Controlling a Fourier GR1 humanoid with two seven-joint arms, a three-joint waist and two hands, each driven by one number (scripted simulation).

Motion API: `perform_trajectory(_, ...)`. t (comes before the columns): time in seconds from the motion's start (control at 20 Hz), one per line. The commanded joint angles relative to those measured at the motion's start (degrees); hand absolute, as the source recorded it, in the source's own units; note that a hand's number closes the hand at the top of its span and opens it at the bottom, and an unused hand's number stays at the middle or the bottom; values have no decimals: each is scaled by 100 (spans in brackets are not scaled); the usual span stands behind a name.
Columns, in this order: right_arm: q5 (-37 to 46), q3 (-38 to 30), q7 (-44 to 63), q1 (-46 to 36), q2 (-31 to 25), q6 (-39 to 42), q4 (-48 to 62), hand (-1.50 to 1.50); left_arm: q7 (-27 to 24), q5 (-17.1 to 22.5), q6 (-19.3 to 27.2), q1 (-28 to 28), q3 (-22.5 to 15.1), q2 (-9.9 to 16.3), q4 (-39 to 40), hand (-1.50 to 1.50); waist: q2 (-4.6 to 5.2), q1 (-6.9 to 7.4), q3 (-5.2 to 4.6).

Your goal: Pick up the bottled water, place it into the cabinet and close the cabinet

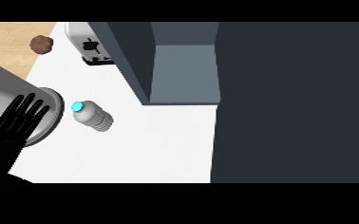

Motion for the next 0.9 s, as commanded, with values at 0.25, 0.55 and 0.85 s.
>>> perform_trajectory(0.25,126,153,-208,-75,27,74,234,-150,-1024,-1040,-43,-994,-43,197,1814,-150,2,1,0)
perform_trajectory(0.55,143,247,-235,329,20,105,-79,-150,-1771,-1677,-124,-1449,-113,391,3258,-150,9,-38,-4)
perform_trajectory(0.85,-11,187,-380,425,-80,261,1,-150,-2378,-2118,248,-2069,-194,265,4591,-150,20,-91,-7)
